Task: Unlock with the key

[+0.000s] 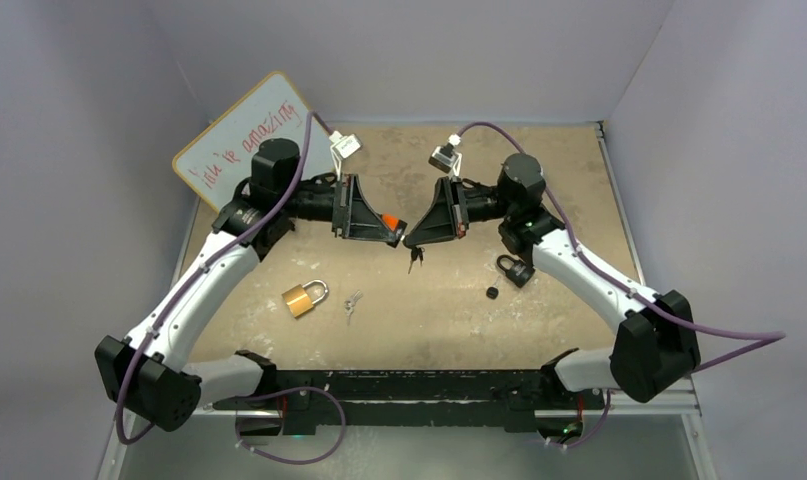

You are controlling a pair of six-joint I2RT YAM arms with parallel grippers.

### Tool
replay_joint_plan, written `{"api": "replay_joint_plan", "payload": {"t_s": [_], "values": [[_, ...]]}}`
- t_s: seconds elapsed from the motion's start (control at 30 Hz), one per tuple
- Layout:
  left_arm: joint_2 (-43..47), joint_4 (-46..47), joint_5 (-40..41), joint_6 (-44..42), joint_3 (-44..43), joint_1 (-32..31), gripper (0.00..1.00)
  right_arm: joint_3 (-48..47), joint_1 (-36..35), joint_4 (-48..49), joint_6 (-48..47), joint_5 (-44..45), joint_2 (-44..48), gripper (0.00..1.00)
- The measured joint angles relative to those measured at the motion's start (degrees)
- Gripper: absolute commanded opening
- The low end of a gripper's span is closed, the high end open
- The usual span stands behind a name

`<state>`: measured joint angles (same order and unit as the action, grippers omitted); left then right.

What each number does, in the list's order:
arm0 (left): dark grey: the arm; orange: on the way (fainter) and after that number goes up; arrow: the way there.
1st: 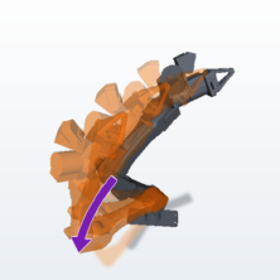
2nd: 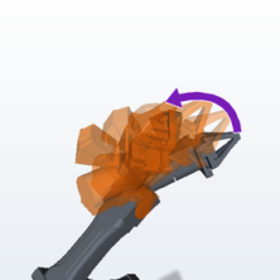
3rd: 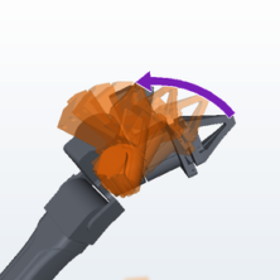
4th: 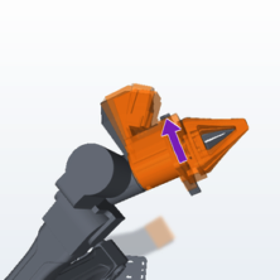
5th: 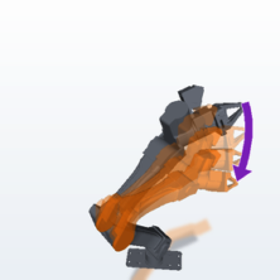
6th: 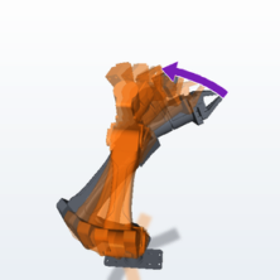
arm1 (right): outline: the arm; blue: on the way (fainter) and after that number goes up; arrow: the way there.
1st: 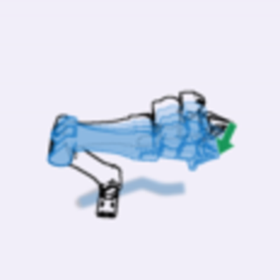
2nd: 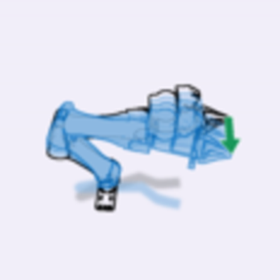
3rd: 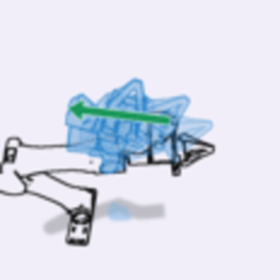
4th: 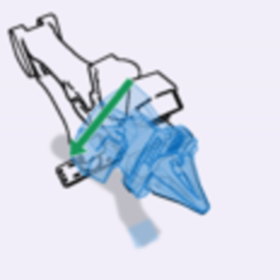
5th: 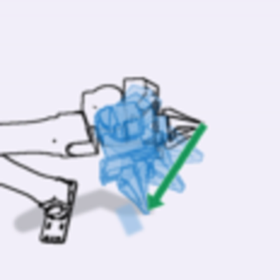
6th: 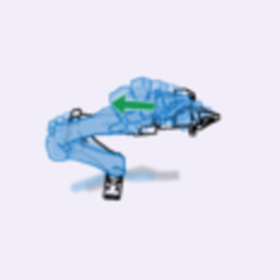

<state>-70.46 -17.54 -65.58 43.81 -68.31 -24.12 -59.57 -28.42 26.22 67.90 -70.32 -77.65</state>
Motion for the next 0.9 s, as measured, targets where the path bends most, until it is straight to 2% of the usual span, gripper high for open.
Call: {"api": "replay_joint_plan", "payload": {"t_s": [0.2,0.4,0.47,0.53,0.67,0.8,0.83,0.9], "values": [[4.2,0.26,6.25,-5.64,0.94,-1.75,0.0,5.31,0.04,14.84,12.85,0.85,0.04,0.0],[7.21,8.85,7.89,-7.63,5.05,-2.27,0.0,7.06,0.22,18.95,19.63,3.34,1.6,0.0],[6.8,10.21,7.39,-7.45,4.96,-2.27,0.0,7.1,0.31,18.84,19.23,3.91,2.25,0.0],[4.39,8.15,5.99,-7.41,2.69,-2.25,0.0,5.97,0.42,12.0,12.9,5.27,3.96,0.0],[-0.46,6.54,2.93,-5.4,-0.79,-1.38,0.0,-2.29,1.4,-10.32,-6.75,9.01,5.95,0.0],[1.18,6.43,3.96,-6.71,0.33,-1.42,0.0,-3.21,0.87,-14.82,-11.23,9.42,5.99,0.0],[1.66,6.1,4.46,-7.28,0.61,-1.51,0.0,-3.19,0.68,-15.19,-11.65,9.51,5.99,0.04],[2.03,5.7,5.05,-7.76,0.72,-1.68,0.0,-2.97,0.52,-15.82,-12.63,9.94,6.32,0.26]]}}
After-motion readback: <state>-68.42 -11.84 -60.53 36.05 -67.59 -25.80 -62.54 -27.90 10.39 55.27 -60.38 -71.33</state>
